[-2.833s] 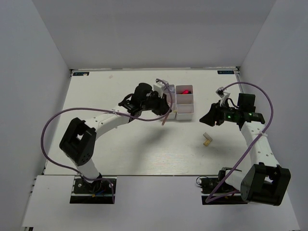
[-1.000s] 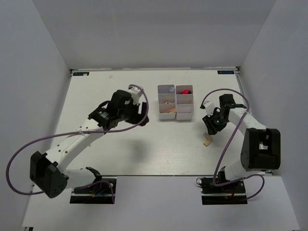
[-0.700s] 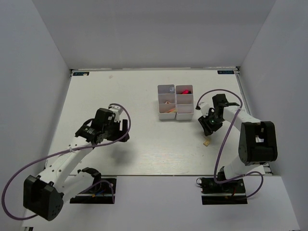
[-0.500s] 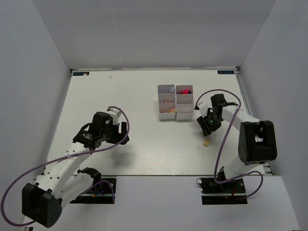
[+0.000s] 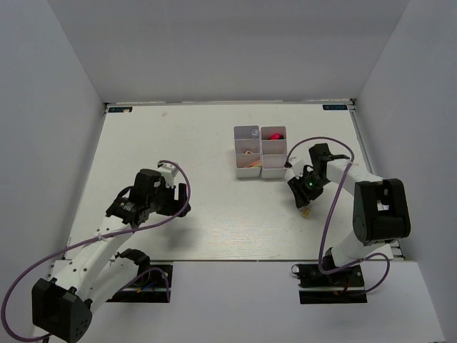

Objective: Sort the stationery into containers
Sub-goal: Pick up the stationery from the center of the board, then place the stationery in the storage box.

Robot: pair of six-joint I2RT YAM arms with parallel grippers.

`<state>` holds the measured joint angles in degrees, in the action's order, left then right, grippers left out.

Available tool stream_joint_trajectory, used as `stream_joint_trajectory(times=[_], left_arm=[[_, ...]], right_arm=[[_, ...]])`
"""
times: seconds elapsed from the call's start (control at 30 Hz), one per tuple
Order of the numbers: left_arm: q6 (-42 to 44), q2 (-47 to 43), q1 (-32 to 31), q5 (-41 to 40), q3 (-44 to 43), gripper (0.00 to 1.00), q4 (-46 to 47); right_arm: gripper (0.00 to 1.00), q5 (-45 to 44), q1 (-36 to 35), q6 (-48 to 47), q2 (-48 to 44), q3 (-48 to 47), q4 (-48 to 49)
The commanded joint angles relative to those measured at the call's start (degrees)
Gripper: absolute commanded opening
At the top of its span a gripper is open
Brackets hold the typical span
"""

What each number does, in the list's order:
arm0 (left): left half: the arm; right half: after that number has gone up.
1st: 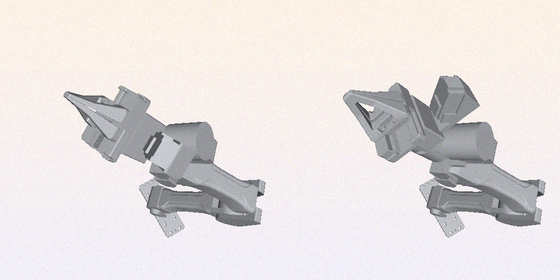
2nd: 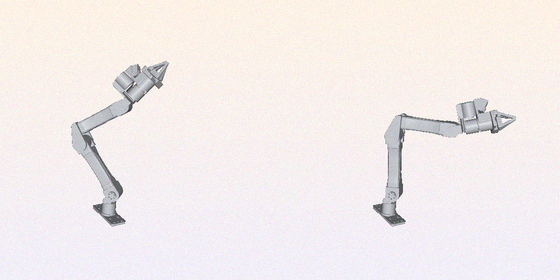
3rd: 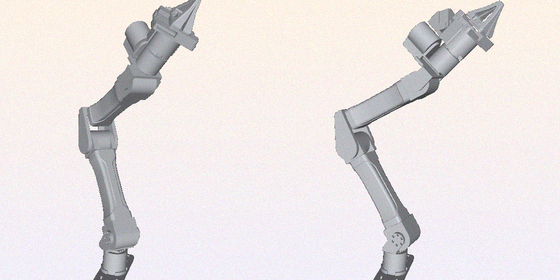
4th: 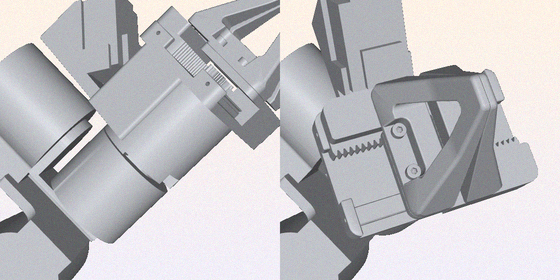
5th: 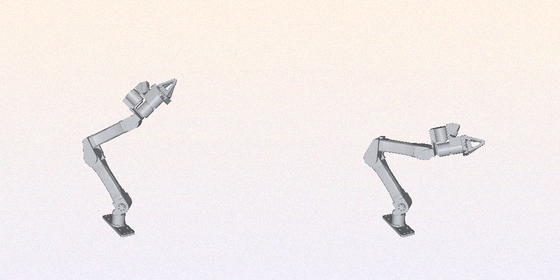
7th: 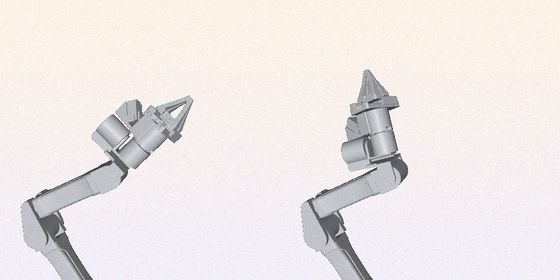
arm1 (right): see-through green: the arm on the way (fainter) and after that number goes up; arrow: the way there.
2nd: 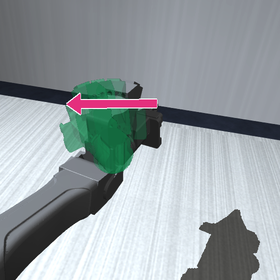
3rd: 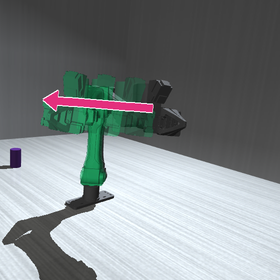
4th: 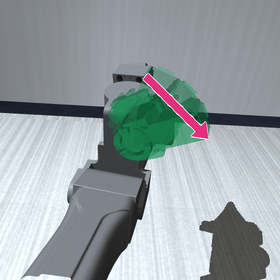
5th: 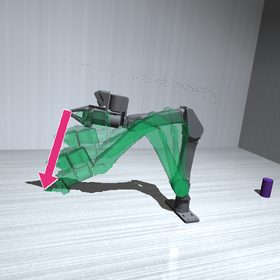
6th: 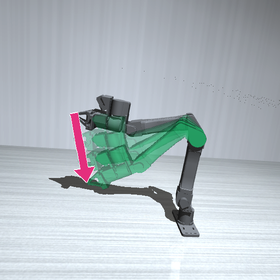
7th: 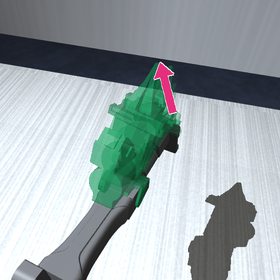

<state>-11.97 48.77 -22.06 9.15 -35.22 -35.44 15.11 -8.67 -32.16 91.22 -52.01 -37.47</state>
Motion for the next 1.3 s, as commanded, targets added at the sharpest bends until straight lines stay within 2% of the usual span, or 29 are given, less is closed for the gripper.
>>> stream_joint_trajectory(times=[0.0,0.1,0.2,0.33,0.47,0.5,0.57,0.6,0.67,0.73,0.93,1.03,1.13,1.27], left_arm=[[0.8,-1.2,0.3,1.0,0.3,0.86,1.1],[0.9,-1.2,0.2,1.1,0.4,0.86,1.0],[0.9,-1.3,0.3,1.4,0.3,0.86,1.1],[0.9,-1.3,0.2,1.1,0.3,0.86,1.2],[0.9,-1.4,0.4,1.7,0.6,0.86,1.3],[0.9,-1.3,0.3,1.7,0.6,0.86,1.3],[0.9,-1.2,0.3,2.1,0.6,0.86,1.6],[1.1,-1.0,0.3,2.1,0.6,0.86,1.7],[1.2,-0.6,0.3,2.6,0.6,0.86,1.6],[1.5,-0.6,0.4,2.9,0.7,0.86,1.5],[1.8,-0.8,0.3,2.5,0.9,0.86,1.6],[2.0,-0.1,0.4,2.5,0.9,0.86,1.6],[2.1,0.2,0.3,2.7,0.9,0.86,1.4],[2.2,0.3,0.3,2.7,0.9,0.86,1.3]], right_arm=[[0.52,-1.1,-0.2,-1.0,0.2,0.9,0.5],[0.52,-4.9,-0.6,-1.4,0.8,2.6,3.4],[0.36,-8.0,-1.1,-2.0,1.1,3.9,6.0],[0.00,-10.2,-1.6,-2.5,0.6,5.5,7.5],[0.00,-8.4,-1.6,-1.8,-1.6,4.6,5.9],[0.00,-2.4,-1.4,-1.8,-2.3,2.0,3.7],[0.00,1.7,-1.6,-1.9,-5.0,-0.4,-0.7],[0.00,9.6,-2.2,-2.4,-5.4,-4.8,-3.1],[0.00,15.4,-2.2,-4.2,-6.4,-10.9,-6.4],[0.00,17.7,-3.5,-7.0,-6.1,-13.5,-6.6],[0.00,14.3,-6.6,-12.6,-1.0,-25.5,-7.2],[0.00,12.1,-7.7,-15.2,0.5,-26.4,-4.3],[0.00,11.8,-9.3,-23.4,0.3,-25.1,-1.1],[0.00,7.6,-11.9,-28.7,0.6,-23.5,2.8]])
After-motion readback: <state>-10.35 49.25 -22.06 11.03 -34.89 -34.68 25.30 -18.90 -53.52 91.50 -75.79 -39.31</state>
